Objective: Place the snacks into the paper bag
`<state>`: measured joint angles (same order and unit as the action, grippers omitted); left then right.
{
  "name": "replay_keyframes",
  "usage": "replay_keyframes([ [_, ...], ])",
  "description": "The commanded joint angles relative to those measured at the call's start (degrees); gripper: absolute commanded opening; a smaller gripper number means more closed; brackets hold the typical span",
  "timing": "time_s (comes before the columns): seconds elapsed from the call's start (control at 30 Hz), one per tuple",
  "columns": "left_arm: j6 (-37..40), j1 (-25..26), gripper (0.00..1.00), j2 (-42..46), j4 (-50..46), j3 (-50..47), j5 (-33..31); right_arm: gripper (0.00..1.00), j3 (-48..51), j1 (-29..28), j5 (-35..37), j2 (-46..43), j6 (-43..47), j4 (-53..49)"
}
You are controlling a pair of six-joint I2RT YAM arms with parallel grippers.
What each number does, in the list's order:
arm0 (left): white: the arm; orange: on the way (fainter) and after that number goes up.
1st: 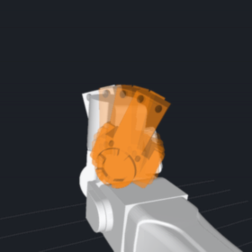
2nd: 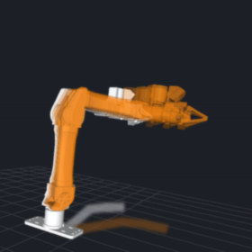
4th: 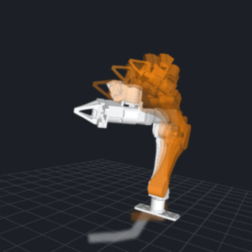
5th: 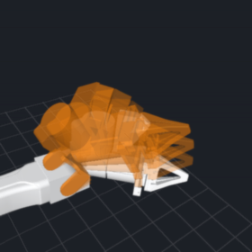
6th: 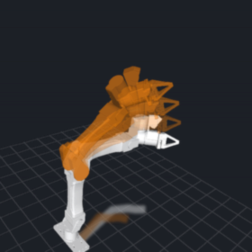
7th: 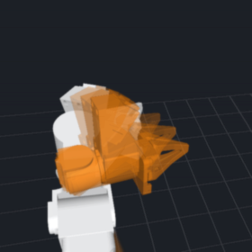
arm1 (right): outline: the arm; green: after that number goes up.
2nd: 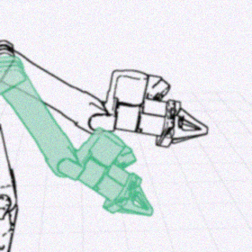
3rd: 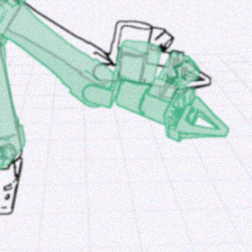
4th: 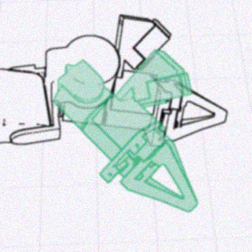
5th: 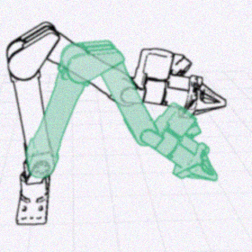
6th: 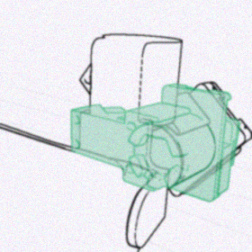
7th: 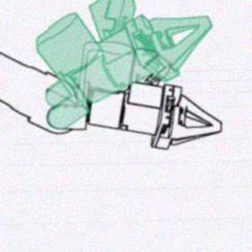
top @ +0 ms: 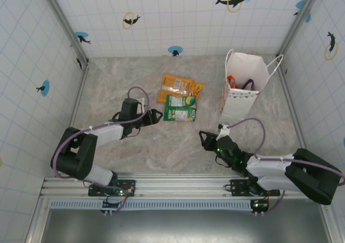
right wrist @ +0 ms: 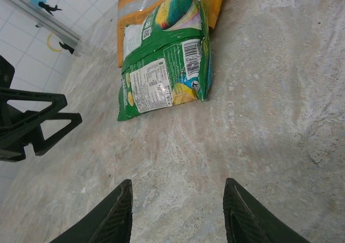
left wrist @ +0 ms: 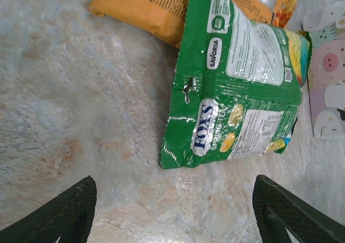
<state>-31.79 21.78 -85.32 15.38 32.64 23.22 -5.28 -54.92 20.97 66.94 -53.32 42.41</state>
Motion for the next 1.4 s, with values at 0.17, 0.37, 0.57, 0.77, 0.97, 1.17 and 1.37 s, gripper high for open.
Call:
replay_keyframes([
  [0.17,-1.1,-0.3,0.76,-5.6,5.2,1.6,6.4,0.46,-5.7,-0.6,0.5,8.0,-3.0,7.4],
  [0.37,0.8,-0.4,0.75,-10.9,6.8,6.0,6.9,0.46,-6.8,-0.6,-0.6,10.5,-3.6,8.4],
  [0.57,1.7,-0.6,0.73,-18.8,8.7,11.6,9.6,0.46,-7.0,-0.6,-0.7,10.0,-2.4,7.7],
  [0.77,1.9,-0.8,0.72,-24.4,10.9,15.2,12.5,0.46,-6.8,-0.6,0.2,8.3,-1.6,5.6],
  [0.97,1.2,-0.8,0.69,-28.6,13.6,17.3,15.5,0.46,-6.0,-0.6,0.9,6.4,-0.8,4.4],
  [1.17,1.0,-0.8,0.55,-31.1,14.5,18.7,17.0,0.46,-5.3,-0.5,2.0,3.6,0.1,2.5],
  [1.37,1.1,-0.8,0.34,-30.6,15.4,18.3,18.1,0.46,-4.2,-0.1,3.4,0.1,1.2,-0.1],
])
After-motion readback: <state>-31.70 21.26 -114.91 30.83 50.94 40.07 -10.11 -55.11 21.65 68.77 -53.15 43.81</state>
